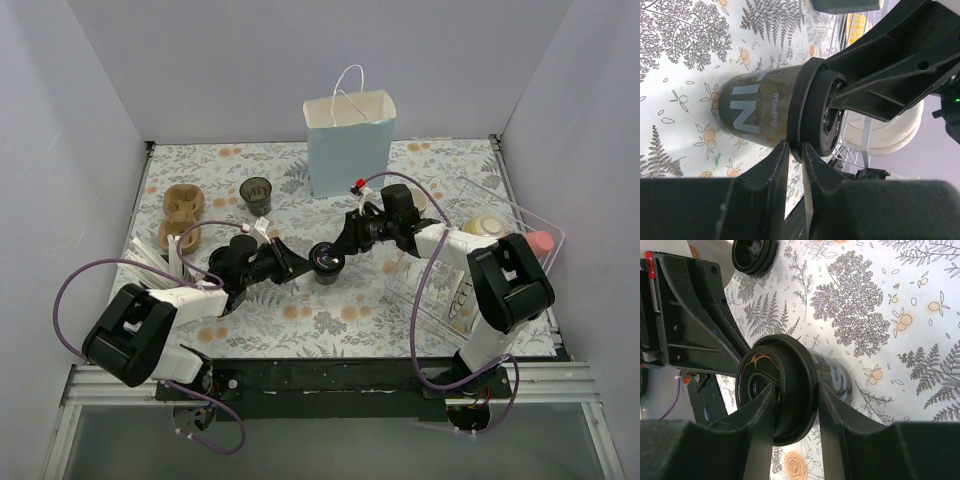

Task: Pack the takeout coffee

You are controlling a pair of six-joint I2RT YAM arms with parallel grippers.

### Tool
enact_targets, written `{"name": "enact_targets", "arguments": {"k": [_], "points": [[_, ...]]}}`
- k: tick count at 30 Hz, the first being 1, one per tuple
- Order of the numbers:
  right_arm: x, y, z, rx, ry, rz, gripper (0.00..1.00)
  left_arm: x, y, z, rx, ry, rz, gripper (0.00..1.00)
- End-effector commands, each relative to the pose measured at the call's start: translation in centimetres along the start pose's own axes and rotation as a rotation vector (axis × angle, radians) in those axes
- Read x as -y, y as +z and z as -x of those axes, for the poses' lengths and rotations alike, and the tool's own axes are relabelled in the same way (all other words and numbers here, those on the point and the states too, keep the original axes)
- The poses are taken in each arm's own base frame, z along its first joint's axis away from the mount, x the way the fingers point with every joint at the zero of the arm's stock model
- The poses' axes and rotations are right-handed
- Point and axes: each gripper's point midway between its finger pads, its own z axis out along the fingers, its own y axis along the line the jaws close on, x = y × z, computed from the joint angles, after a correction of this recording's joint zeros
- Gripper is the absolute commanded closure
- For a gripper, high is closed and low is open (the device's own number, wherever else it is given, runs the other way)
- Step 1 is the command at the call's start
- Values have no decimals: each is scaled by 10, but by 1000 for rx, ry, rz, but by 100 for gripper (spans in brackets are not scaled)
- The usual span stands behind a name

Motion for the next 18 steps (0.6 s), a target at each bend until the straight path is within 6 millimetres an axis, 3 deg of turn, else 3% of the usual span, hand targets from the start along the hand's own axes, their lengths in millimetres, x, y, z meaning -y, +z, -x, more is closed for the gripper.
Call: {"name": "enact_targets", "arguments": {"k": [1,3,4,7,8,12,16,18], "points": [[47,-4,-130,-395,128,-179,67,-55,-6,-38,-120,0,272,81],[46,-4,-126,-408,112,-176,67,-30,-3,-22,-97,46,244,75],[47,-4,-124,-412,93,-174,67,-24,-2,-18,-93,59,241,67],[49,-4,-119,-430,77,-178,67,-17,-3,-2,-64,97,285,60],[50,-4,-118,-435,67,-177,67,-23,-7,-2,-66,99,330,59],[47,-4,-114,-434,52,-167,67,-15,-14,19,-19,113,314,57],[45,-4,-111,-436,33,-145,67,15,-16,39,-16,178,197,56],[42,-3,-111,-438,27,-127,67,20,-14,44,-22,232,184,57]]}}
